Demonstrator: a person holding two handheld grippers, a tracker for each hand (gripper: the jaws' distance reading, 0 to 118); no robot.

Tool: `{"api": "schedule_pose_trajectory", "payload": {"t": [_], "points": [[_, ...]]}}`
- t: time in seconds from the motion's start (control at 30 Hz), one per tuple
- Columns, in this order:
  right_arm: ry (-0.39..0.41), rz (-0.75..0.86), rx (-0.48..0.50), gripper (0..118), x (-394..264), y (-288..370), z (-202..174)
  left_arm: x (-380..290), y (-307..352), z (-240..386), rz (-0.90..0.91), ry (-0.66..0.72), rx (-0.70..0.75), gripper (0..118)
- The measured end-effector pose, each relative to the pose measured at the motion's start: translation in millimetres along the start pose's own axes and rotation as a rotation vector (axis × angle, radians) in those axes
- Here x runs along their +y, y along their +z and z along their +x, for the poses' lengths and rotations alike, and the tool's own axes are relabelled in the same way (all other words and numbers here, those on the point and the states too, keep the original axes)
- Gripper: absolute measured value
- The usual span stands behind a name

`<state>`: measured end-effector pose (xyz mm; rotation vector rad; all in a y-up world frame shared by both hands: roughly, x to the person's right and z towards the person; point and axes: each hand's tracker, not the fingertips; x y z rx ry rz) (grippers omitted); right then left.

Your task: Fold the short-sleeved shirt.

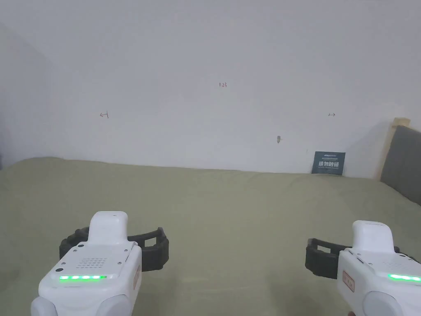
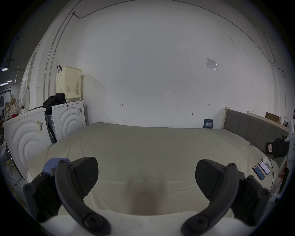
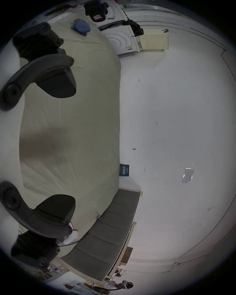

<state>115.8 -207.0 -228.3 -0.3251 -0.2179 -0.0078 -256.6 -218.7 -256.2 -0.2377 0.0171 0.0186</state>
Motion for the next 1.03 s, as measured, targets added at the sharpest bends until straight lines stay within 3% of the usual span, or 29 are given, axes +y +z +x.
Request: {"api": "schedule_pose_trajectory", "payload": {"t": [0.07, 0.17, 0.3, 0.43, 0.6, 0.8, 1.03], "points": [[-0.009, 0.006, -0.037, 118, 3, -2, 0, 1, 0, -1, 0.002, 0.006, 0.004, 118], [-0.055, 0.016, 0.018, 118, 3, -2, 8, 2, 0, -3, -0.001, 0.016, 0.003, 118], [-0.095, 0.027, 0.017, 118, 0, 1, 9, 2, 0, -3, 0.007, 0.007, 0.005, 118], [-0.104, 0.178, 0.14, 118, -10, 8, 13, 2, 0, -3, 0.003, 0.01, -0.002, 118], [0.021, 0.179, 0.066, 118, -13, 8, 0, 0, -2, -4, 0.001, 0.01, 0.0, 118], [-0.038, 0.18, 0.071, 118, -15, 8, 4, -1, -1, -3, -0.001, 0.009, 0.001, 118], [-0.049, 0.178, 0.061, 118, -15, 7, 6, 0, -1, -4, 0.004, 0.011, 0.0, 118]]}}
